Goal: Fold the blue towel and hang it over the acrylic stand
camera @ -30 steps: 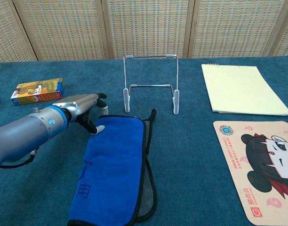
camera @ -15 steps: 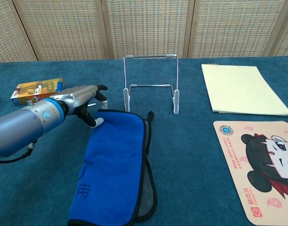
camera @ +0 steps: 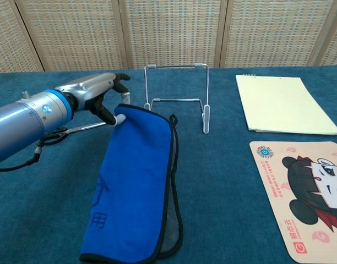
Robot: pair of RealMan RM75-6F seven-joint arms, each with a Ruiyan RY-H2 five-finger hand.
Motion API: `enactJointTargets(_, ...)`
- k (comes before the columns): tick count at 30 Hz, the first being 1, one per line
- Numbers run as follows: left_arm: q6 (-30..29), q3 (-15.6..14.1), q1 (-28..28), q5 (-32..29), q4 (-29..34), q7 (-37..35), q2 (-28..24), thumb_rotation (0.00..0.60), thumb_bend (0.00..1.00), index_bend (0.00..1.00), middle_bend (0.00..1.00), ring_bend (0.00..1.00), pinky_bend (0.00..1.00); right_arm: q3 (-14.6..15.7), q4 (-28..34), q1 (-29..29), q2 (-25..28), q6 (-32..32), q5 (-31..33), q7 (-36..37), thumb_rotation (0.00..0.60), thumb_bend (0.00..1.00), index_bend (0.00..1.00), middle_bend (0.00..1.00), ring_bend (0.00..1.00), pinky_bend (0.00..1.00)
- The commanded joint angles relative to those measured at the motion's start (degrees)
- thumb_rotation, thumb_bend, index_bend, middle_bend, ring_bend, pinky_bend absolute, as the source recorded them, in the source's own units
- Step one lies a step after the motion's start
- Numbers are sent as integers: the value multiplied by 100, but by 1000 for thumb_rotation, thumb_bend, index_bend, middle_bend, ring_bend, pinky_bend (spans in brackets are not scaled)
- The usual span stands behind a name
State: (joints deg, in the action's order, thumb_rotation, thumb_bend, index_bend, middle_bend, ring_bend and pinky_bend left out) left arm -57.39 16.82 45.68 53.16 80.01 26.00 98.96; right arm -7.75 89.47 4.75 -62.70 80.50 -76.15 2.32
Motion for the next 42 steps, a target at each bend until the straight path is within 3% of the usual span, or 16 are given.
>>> enactJointTargets(1, -224, 232, 67, 59, 571, 110, -329, 600, 443, 903, 0, 0, 0, -3, 2, -5, 12, 1, 0, 30, 600, 0, 0, 0, 0, 0)
enactJointTargets(13, -656, 756, 271, -203, 1928, 637, -1177, 600, 445, 902, 0, 0, 0, -19, 33, -39, 88, 53, -38, 211, 600, 0, 0, 0, 0, 0)
enactJointTargets(22, -806, 1033, 408, -194, 2616, 664, -1667, 600, 444, 904, 0, 0, 0, -19, 57, -50, 123, 70, -73, 293, 600, 0, 0, 0, 0, 0)
enactJointTargets(27, -917, 1260, 539, -488, 3015, 680, -1875, 600, 444, 905, 0, 0, 0, -18, 61, -54, 141, 73, -88, 341, 600, 0, 0, 0, 0, 0)
enactJointTargets(32, -953, 1512, 718, -902, 3159, 687, -2094, 600, 444, 905, 0, 0, 0, -20, 54, -63, 155, 75, -89, 397, 600, 0, 0, 0, 0, 0)
enactJointTargets(34, -964, 1764, 852, -1177, 3113, 713, -2239, 600, 445, 906, 0, 0, 0, -20, 41, -53, 154, 38, -72, 424, 600, 0, 0, 0, 0, 0)
enactJointTargets(42, -864, 2230, 1497, -2275, 2687, 684, -2318, 600, 443, 910, 0, 0, 0, -45, -23, -13, 143, -83, 24, 482, 600, 0, 0, 0, 0, 0)
